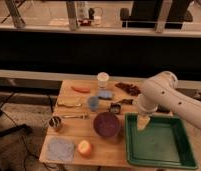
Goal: Wipe purple bowl with brush
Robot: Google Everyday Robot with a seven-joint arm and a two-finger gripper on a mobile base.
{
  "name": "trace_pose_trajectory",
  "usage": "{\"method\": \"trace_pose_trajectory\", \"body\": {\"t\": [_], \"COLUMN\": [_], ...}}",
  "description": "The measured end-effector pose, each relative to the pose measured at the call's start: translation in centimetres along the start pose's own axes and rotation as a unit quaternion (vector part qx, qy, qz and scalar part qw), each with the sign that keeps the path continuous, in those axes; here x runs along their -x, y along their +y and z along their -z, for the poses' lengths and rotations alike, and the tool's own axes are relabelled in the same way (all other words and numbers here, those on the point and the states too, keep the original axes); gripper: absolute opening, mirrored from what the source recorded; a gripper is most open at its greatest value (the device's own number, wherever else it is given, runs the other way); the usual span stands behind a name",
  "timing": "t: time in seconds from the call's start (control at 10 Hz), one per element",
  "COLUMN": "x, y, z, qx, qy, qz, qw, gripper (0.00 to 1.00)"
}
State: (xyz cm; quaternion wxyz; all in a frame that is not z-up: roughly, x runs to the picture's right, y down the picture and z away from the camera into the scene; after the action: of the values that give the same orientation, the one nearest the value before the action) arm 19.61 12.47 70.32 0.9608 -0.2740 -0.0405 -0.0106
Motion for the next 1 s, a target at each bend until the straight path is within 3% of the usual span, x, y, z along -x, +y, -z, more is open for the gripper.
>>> {"method": "trace_pose_trajectory", "body": {"t": [0.7,1.0], "x": [0.2,-0.2], "y": [-3.7,-7.0], "z": [-1.6,-2.5], "qx": [-0.020,-0.037], "qy": [-0.005,-0.011], "qz": [0.017,0.020], "qw": [0.9996,0.9991], "gripper": [0.80,0.80]}}
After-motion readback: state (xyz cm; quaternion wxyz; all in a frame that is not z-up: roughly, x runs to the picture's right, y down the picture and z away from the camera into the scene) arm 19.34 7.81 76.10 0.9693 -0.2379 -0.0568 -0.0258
